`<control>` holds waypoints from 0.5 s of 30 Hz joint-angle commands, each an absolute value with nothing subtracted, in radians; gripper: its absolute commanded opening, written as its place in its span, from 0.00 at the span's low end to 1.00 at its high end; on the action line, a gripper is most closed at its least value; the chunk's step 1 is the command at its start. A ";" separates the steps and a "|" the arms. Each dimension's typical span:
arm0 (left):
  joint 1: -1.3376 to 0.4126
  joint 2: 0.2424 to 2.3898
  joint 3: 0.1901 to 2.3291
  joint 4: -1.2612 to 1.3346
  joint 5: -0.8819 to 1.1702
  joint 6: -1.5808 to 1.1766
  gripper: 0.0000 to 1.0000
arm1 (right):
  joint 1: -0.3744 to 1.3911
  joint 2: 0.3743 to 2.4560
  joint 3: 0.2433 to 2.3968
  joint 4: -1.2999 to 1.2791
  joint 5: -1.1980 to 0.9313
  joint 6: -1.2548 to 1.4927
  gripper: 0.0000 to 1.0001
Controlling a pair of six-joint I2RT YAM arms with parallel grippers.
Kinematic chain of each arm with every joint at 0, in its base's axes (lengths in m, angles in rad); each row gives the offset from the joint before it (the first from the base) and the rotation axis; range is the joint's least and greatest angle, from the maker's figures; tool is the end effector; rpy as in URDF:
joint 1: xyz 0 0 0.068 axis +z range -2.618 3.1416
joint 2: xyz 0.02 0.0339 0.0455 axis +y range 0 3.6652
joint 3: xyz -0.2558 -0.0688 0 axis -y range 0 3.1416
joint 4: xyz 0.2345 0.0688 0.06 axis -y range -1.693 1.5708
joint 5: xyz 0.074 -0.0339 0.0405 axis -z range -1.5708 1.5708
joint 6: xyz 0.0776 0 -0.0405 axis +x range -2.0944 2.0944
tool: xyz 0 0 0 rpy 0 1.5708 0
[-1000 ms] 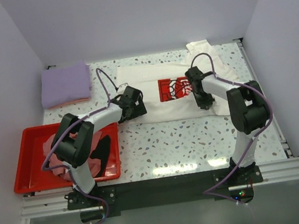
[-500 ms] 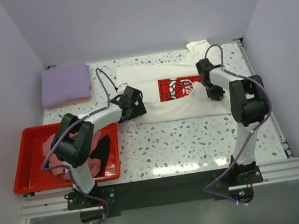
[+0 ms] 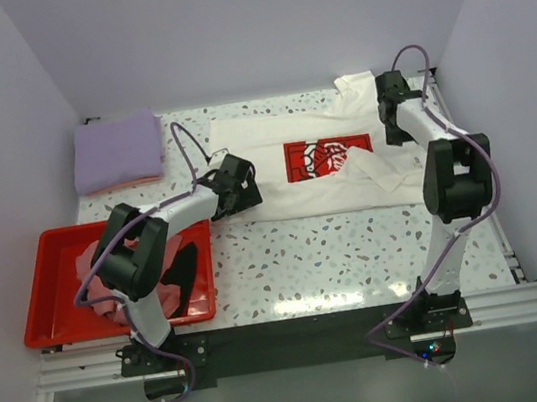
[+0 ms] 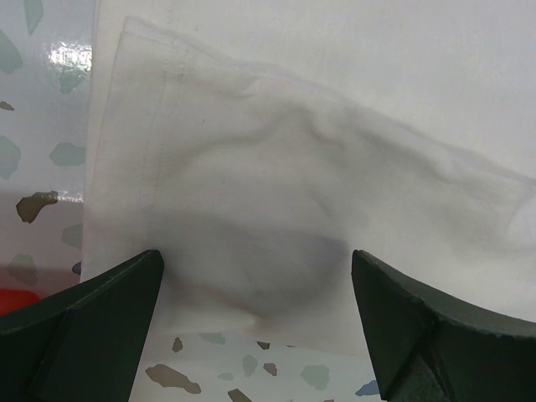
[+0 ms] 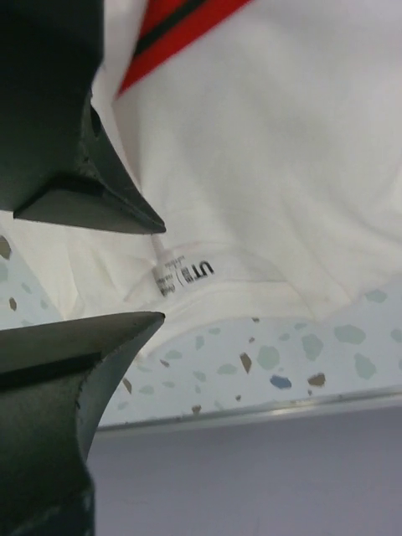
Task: Fold and stack the t-shirts
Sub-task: Fold the tshirt
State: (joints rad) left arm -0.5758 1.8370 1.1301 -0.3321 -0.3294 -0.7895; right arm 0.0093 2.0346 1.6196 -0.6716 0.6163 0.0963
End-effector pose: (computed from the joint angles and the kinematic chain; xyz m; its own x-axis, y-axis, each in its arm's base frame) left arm 0.3318 -0.1855 0.1265 -0.7772 -0.2964 -0.5550 -0.2473 0.9550 -0.1637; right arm 0.4375 -0.0408 0.1811 -0.8558 0.0705 -0.5125 0.3453 0.8155 -0.4644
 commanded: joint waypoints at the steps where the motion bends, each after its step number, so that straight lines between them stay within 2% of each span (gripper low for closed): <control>1: -0.548 1.809 1.118 -0.351 -0.376 -0.765 1.00 | 0.018 1.852 1.550 -0.692 0.393 0.181 0.50; 4: -0.548 1.807 1.120 -0.353 -0.373 -0.761 1.00 | 0.018 1.679 1.332 -0.579 0.193 0.277 0.64; 8: -0.548 1.795 1.114 -0.351 -0.371 -0.761 1.00 | 0.017 1.600 1.152 -0.535 0.109 0.330 0.66; 15: -0.548 1.778 1.097 -0.344 -0.364 -0.764 1.00 | 0.018 1.652 1.074 -0.499 0.069 0.341 0.68</control>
